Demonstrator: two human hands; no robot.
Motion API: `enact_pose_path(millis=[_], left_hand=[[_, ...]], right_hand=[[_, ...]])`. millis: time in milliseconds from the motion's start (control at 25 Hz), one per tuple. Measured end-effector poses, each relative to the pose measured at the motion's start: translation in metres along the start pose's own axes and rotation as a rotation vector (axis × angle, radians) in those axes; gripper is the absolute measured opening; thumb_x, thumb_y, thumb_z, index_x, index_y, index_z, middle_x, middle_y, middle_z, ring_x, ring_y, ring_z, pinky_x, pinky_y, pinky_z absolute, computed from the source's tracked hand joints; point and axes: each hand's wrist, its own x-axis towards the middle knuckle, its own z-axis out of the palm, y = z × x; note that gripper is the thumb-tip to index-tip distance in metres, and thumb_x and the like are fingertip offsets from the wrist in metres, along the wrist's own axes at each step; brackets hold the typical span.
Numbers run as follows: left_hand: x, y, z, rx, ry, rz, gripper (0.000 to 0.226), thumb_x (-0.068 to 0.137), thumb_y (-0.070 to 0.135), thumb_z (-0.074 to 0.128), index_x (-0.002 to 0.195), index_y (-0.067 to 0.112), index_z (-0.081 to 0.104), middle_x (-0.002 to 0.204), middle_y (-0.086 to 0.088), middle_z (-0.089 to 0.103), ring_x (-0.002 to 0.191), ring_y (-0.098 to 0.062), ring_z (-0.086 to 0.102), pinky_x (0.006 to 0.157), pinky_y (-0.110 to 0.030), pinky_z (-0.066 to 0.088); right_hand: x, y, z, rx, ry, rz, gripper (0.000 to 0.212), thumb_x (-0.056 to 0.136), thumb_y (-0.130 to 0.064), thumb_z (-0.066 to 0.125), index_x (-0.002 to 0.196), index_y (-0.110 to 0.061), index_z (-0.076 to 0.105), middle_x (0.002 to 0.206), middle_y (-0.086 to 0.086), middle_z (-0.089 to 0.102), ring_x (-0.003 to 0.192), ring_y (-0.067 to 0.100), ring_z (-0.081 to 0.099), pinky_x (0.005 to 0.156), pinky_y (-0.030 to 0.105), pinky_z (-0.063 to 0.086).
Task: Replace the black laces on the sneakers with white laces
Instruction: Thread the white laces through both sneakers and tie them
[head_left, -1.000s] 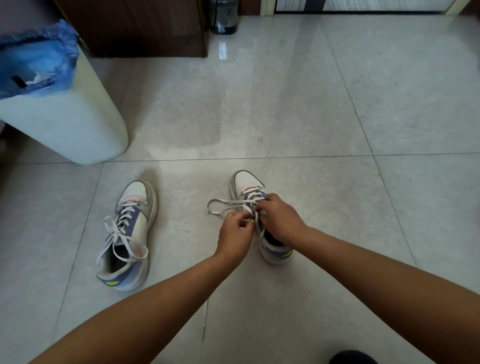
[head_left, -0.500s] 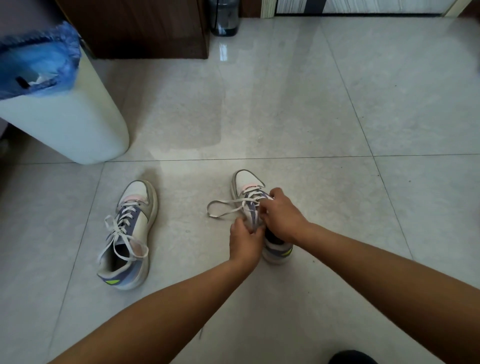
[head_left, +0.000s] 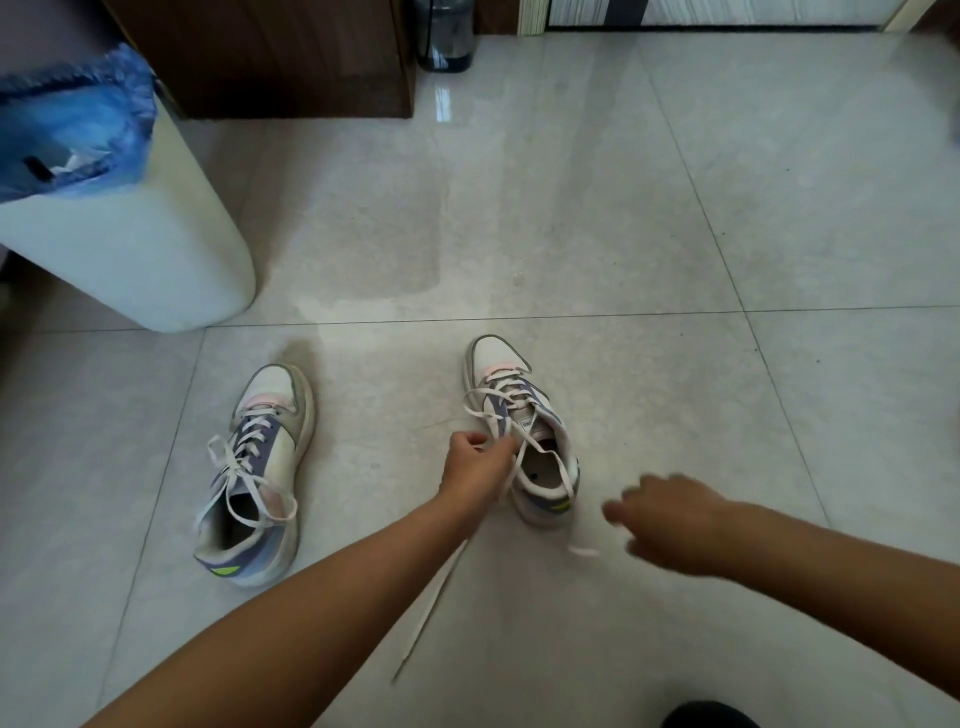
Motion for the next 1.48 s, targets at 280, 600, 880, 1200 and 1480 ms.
enact_pose_path(millis=[280,600,880,1200,1480], left_hand=[[0.036,0.029,-0.018,-0.088,0.142,-0.039,0.038,0.09,0.029,0.059,0.114,0.002,0.051,0.096,-0.01,0.056,0.082,-0.024,0.057,0.066,-0.031,0.049],[0.048,0.053,-0.046,-0.356,-0.238,-0.131,0.025,0.099,0.028,0.046,0.078,0.017,0.053,0.063,0.004,0.063,0.071,-0.011,0.062,0.072,-0.03,0.045],[0.041,0.052,-0.054,0.14,-0.192,0.107,0.024,0.085,0.031,0.069,0.096,0.013,0.057,0.087,-0.003,0.059,0.081,-0.015,0.057,0.076,-0.033,0.05],[0.036,0.059,-0.049,-0.367,-0.293,-0.013,0.004,0.095,0.015,0.054,0.096,0.019,0.054,0.077,0.004,0.07,0.071,-0.008,0.067,0.074,-0.031,0.046],[0.026,0.043,-0.035,-0.045,0.045,-0.03,0.016,0.098,0.027,0.04,0.101,0.013,0.048,0.088,-0.006,0.053,0.077,-0.018,0.053,0.073,-0.033,0.045]], right_hand=[[0.056,-0.03,-0.035,0.209,0.421,0.161,0.038,0.096,-0.037,0.042,0.121,-0.009,0.052,0.125,0.01,0.049,0.116,0.029,0.042,0.088,0.036,0.039],[0.059,-0.023,-0.032,0.413,0.468,0.198,0.027,0.095,-0.025,0.047,0.111,-0.009,0.062,0.111,0.01,0.055,0.104,0.027,0.05,0.08,0.035,0.042],[0.054,-0.017,-0.021,0.679,0.462,0.171,0.021,0.094,-0.028,0.051,0.099,-0.014,0.066,0.099,0.005,0.063,0.09,0.022,0.058,0.068,0.028,0.039],[0.053,-0.017,-0.018,0.698,0.489,0.169,0.02,0.095,-0.026,0.05,0.096,-0.014,0.066,0.097,0.006,0.063,0.088,0.022,0.057,0.07,0.029,0.041],[0.052,-0.019,-0.016,0.738,0.538,0.152,0.021,0.096,-0.026,0.049,0.091,-0.012,0.064,0.084,0.0,0.053,0.078,0.018,0.051,0.067,0.029,0.039]])
